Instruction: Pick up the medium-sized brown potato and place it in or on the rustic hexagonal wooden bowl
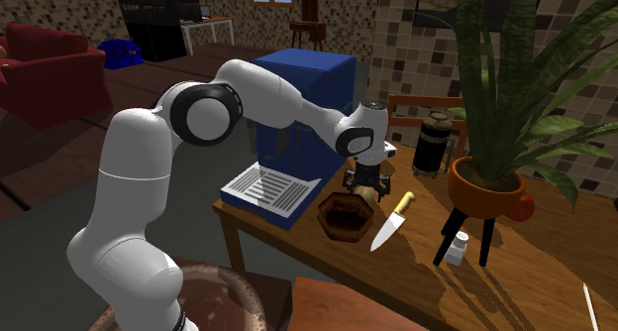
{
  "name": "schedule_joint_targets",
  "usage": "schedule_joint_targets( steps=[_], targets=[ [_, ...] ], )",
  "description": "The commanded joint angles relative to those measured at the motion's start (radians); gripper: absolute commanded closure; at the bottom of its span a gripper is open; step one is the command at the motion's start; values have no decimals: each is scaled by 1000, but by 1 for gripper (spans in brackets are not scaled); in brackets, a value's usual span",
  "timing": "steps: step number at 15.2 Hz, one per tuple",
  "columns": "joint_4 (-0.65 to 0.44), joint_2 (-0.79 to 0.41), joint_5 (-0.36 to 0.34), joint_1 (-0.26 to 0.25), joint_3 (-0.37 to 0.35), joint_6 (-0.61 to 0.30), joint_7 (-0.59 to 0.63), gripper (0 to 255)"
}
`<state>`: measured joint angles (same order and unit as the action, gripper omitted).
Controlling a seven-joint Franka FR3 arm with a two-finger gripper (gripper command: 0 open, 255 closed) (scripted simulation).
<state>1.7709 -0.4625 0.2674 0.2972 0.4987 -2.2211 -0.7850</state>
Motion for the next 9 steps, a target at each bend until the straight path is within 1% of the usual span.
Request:
schedule_joint_targets(
  steps=[1,2,3,9],
  targets=[
    [2,-8,0,-5,-7,-2,-1,0],
    [2,-8,0,-6,-6,-2,-1,0],
    [6,-3,-2,-7,-5,-1,0,255],
    [9,-10,3,-5,-7,-10,-3,255]
  ],
)
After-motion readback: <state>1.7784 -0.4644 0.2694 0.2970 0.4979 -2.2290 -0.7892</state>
